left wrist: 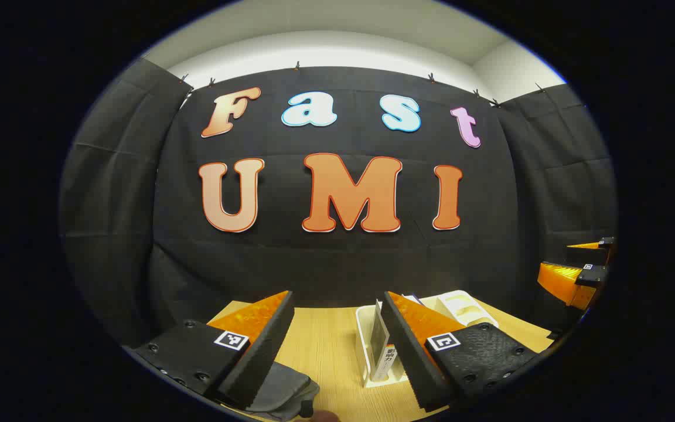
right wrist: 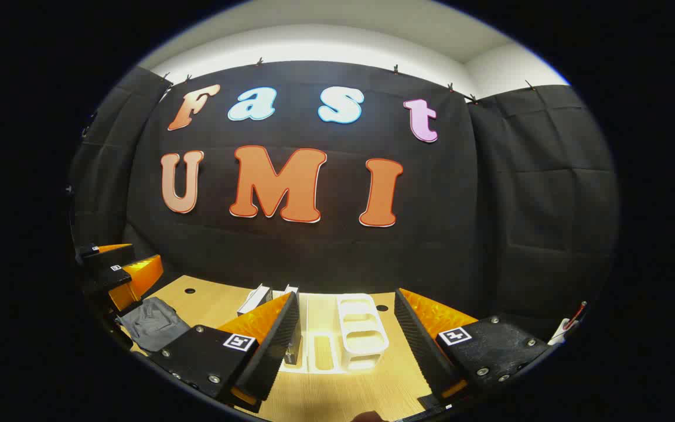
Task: Open the schoolbag, grab two books from the bookshelf and put them into the schoolbag.
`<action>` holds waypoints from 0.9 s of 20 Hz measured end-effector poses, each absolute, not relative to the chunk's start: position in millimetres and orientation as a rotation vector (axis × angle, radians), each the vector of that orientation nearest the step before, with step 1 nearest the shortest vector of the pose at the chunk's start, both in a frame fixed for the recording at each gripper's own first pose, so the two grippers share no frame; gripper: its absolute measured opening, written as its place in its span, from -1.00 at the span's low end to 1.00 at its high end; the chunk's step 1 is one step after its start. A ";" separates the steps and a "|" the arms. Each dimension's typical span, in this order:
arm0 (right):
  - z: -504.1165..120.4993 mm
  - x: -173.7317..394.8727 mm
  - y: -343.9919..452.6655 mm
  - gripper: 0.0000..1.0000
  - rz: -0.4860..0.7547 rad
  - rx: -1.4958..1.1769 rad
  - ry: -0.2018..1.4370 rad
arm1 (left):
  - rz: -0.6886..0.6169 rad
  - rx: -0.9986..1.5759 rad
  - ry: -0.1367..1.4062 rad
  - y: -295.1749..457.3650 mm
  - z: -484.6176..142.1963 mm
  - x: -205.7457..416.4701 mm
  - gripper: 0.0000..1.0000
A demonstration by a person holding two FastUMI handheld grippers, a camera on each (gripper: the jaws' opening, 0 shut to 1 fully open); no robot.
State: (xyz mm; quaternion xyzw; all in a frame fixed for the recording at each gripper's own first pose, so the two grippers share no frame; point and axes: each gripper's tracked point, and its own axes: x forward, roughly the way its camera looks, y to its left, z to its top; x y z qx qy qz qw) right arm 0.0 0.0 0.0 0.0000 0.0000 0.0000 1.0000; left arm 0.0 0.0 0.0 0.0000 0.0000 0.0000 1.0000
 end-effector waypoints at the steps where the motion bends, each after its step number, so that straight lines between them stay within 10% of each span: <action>1: -1.8 2.3 1.7 0.94 0.016 -0.003 0.001 | 0.012 0.008 0.001 -0.9 -2.3 -0.5 0.89; 18: -25.7 24.4 -2.3 0.95 0.123 0.035 0.039 | 0.070 0.038 -0.004 -23.6 -11.9 3.9 0.90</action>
